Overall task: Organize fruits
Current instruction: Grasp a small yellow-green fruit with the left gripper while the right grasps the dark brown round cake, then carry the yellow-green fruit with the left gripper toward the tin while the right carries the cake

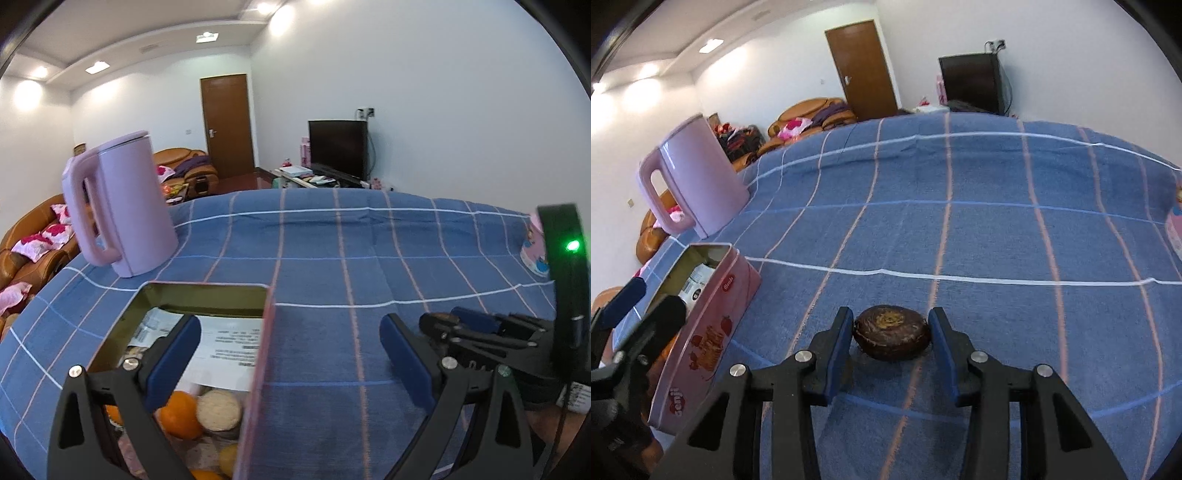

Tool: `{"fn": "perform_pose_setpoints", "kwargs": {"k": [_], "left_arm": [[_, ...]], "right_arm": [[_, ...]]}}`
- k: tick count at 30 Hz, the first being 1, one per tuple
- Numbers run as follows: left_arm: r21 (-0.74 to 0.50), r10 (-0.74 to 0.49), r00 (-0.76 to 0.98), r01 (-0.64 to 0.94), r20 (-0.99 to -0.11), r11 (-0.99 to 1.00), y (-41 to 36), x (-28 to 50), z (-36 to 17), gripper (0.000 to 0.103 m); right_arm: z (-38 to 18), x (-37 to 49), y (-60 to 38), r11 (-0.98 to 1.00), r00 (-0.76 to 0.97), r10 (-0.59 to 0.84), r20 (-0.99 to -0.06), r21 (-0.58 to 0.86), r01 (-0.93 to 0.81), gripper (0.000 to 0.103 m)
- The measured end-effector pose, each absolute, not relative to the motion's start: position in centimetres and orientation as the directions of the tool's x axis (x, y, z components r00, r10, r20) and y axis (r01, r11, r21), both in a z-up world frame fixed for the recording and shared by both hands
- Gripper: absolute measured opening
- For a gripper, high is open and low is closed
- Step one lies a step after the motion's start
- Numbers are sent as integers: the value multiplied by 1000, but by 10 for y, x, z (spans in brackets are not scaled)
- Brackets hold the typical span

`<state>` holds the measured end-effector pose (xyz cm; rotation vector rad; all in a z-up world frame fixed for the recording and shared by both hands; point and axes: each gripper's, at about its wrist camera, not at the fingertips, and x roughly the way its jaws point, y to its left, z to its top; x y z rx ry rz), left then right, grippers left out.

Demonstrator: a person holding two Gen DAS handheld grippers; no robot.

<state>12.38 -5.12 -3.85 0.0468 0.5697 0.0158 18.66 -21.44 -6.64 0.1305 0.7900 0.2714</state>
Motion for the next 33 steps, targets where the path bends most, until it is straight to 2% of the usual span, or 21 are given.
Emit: {"fn": "perform_pose_setpoints", "kwargs": {"k": [5, 7, 15, 17, 20, 21, 22, 23, 33], "left_arm": [[60, -6, 815, 50, -579, 997, -74, 133, -50, 98], [52, -25, 797, 71, -603, 996, -81, 138, -55, 96], [31, -102, 704, 175, -703, 984, -114, 157, -74, 71], [5, -121, 666, 185, -736, 983, -116, 165, -80, 56], [-6, -137, 635, 205, -760, 979, -122, 171, -86, 48], [-14, -148, 622, 215, -769, 976, -124, 171, -88, 42], [-20, -158, 609, 228, -777, 974, -126, 172, -91, 32], [-18, -163, 608, 237, -777, 971, -128, 172, -91, 29], [-47, -189, 651, 229, -735, 972, -118, 162, -82, 29]], "right_arm": [[-59, 166, -238, 976, 732, 211, -647, 173, -128, 44], [-57, 160, -251, 975, 743, 208, -636, 196, -105, 44], [-53, 150, -269, 976, 775, 179, -606, 207, -63, 44], [-52, 149, -271, 976, 779, 176, -602, 208, -60, 44], [-54, 150, -273, 975, 776, 180, -605, 216, -58, 44], [-53, 151, -270, 975, 775, 180, -606, 214, -60, 44], [-54, 152, -269, 975, 774, 181, -607, 211, -63, 44], [-54, 152, -268, 976, 773, 183, -608, 210, -66, 44], [-51, 149, -261, 971, 786, 218, -578, 210, -115, 44]]}}
